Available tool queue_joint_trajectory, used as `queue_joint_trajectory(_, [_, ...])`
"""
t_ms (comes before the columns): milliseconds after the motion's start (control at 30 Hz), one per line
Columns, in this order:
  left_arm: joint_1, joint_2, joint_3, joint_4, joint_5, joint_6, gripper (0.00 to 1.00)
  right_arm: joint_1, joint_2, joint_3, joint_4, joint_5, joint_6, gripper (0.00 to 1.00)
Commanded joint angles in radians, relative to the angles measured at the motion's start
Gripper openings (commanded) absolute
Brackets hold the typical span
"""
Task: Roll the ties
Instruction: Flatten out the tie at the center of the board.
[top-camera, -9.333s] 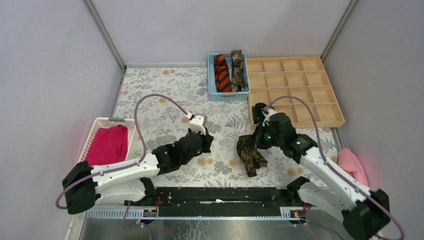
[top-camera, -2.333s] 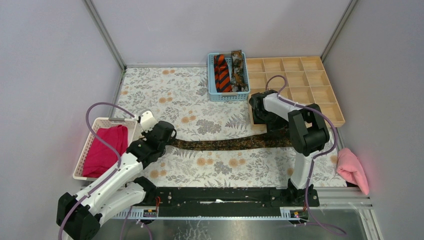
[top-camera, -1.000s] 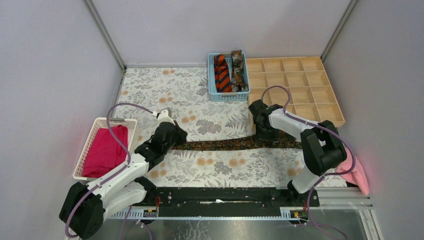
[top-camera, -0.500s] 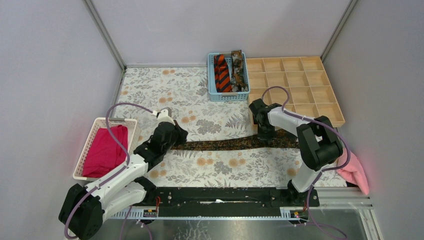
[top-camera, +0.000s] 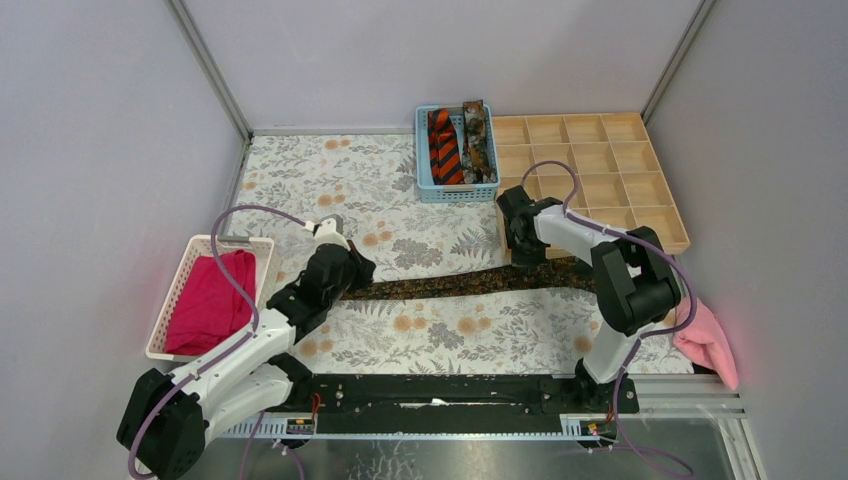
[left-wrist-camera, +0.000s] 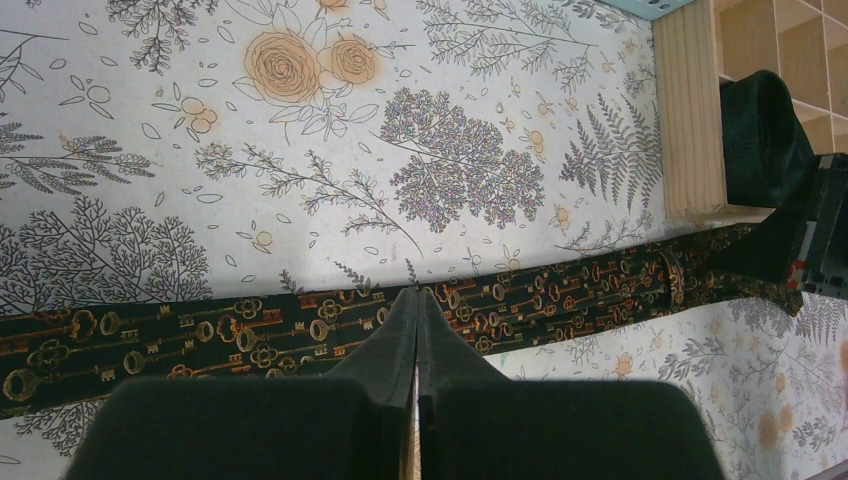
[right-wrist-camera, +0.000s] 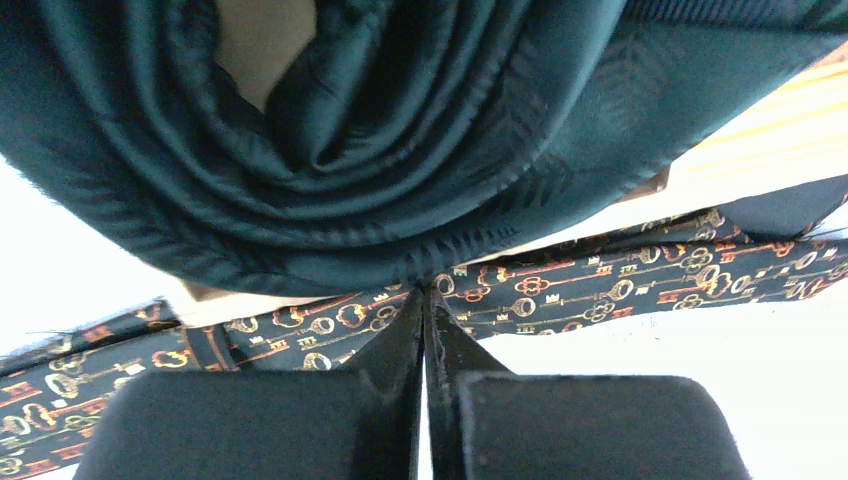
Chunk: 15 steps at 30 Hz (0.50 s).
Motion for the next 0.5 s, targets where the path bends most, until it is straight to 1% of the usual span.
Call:
queue_joint_trajectory(0, [0.006, -0.007, -0.017, 0.018, -0.006, 0.022, 0.0, -0.006, 0.021, 0.07, 0.0, 0.036, -0.017, 0.0])
queue_joint_trajectory(67, [0.006, 0.0, -0.018, 0.019, -0.008, 0.022, 0.0, -0.005, 0.03, 0.074, 0.006, 0.041, -0.026, 0.0])
queue_joint_trajectory(300, [0.006, 0.026, -0.013, 0.026, -0.005, 0.022, 0.0, -0.007, 0.116, 0.121, 0.008, 0.057, -0.041, 0.05])
queue_joint_trajectory(333, [0.006, 0.029, -0.014, 0.025, -0.007, 0.022, 0.0, -0.006, 0.126, 0.127, 0.009, 0.043, -0.048, 0.04])
queue_joint_trajectory(367, [0.006, 0.031, -0.012, 0.023, -0.009, 0.022, 0.0, -0.005, 0.133, 0.133, 0.008, 0.028, -0.052, 0.0])
queue_joint_trajectory(467, [0.006, 0.035, -0.006, 0.011, -0.022, 0.023, 0.0, -0.002, 0.131, 0.116, 0.028, -0.029, -0.057, 0.0])
